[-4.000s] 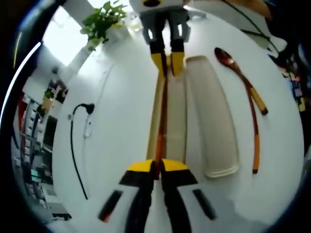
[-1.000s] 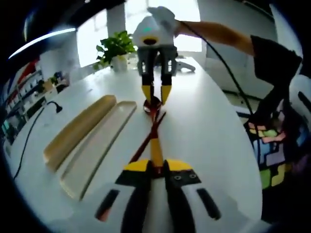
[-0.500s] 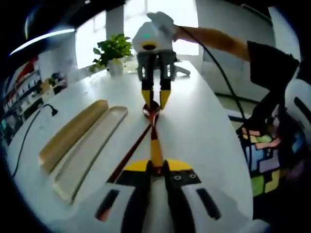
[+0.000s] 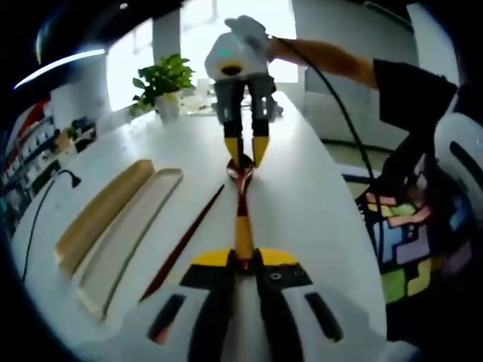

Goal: Arrange the utensils inside the cutlery case until each visible utensil rests in its matching compartment.

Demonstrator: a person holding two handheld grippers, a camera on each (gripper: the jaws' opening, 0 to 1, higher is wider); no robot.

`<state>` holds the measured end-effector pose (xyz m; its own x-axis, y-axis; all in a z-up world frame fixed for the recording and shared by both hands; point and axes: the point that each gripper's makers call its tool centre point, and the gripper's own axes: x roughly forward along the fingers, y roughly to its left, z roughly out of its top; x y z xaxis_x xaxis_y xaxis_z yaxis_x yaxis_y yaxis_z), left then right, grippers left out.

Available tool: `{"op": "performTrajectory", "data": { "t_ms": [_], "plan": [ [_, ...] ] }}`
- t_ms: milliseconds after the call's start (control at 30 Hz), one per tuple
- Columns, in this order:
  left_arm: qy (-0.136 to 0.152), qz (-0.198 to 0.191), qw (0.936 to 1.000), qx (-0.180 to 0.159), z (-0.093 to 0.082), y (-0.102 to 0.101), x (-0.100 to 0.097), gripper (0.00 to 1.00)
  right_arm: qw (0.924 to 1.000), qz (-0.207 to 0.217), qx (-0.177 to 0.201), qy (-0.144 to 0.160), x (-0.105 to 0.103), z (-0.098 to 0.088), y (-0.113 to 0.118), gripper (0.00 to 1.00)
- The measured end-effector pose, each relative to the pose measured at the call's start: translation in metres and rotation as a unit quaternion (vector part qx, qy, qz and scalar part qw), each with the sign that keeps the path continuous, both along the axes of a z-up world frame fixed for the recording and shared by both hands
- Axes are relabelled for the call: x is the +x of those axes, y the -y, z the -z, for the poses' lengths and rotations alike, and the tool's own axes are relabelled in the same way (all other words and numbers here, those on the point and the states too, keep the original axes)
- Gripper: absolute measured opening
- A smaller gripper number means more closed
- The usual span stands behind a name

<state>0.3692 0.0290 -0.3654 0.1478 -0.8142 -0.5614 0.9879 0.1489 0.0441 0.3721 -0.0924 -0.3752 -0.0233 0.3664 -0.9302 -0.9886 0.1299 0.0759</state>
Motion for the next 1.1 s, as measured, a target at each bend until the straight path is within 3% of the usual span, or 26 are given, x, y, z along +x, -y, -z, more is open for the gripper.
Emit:
{"op": "performTrajectory", "data": {
  "t_ms": [500,700,1033,1100],
  "plan": [
    [0.006,-0.004,0.9998,-0.018,0.0019,-0.0011,0.0015,0.12,0.9967,-0.024,-0.068,0.036,-0.0006,0.0017,-0.0036,0.12],
    [0.01,-0.005,0.9998,-0.019,0.0012,-0.0001,0.0025,0.12,0.9948,-0.023,-0.095,0.03,0.0014,0.0013,-0.0042,0.12],
    [0.022,-0.007,0.9995,-0.021,0.001,0.0009,0.0036,0.12,0.9939,-0.022,-0.096,0.05,0.0006,0.0011,-0.0014,0.12],
    [0.024,-0.007,0.9994,-0.023,0.0011,0.0009,0.0031,0.12,0.9955,0.007,-0.087,0.038,0.0007,0.0006,-0.0014,0.12]
  ]
}}
